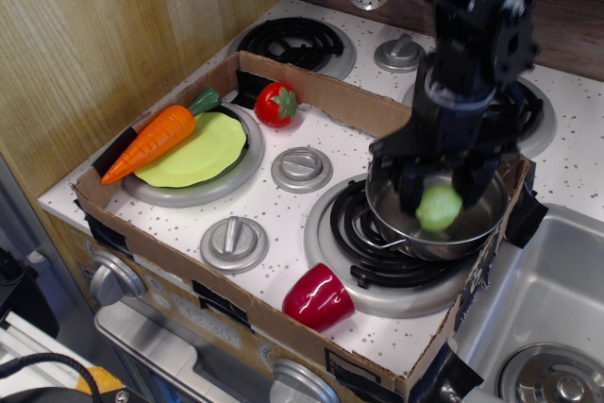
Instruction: Take broccoli out of pan
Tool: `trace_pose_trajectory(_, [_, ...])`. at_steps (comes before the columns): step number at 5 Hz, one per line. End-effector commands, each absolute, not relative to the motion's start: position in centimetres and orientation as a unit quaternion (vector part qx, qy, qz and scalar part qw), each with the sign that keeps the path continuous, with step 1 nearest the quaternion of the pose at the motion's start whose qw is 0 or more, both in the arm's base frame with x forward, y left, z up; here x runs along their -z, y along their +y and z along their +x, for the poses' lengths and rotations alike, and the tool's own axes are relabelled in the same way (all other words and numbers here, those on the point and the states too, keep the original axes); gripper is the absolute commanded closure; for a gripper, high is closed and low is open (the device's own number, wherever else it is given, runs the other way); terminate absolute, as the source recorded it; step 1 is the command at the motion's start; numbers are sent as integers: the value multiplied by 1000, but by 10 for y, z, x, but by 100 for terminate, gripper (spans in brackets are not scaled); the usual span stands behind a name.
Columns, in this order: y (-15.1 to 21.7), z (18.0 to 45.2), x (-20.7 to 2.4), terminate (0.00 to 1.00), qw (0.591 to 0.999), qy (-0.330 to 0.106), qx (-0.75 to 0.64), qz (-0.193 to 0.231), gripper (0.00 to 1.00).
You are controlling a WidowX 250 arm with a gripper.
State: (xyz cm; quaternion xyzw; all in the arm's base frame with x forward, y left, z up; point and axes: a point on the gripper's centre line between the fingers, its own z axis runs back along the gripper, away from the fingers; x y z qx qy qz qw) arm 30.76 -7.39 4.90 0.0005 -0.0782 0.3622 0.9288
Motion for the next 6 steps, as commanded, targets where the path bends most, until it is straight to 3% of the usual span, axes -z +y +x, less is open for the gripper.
trace_pose_trajectory(1, [-29,320,-109,0,901,-63,-428,-40,100])
trace_pose_trajectory(3, [39,302,-104,0,928,-59,-368,18,100])
trace_pose_trajectory(5, [62,277,-48,0,928,-79,-364,8,100])
trace_pose_trajectory(6, [66,275,-30,0,931,-84,-355,-17,100])
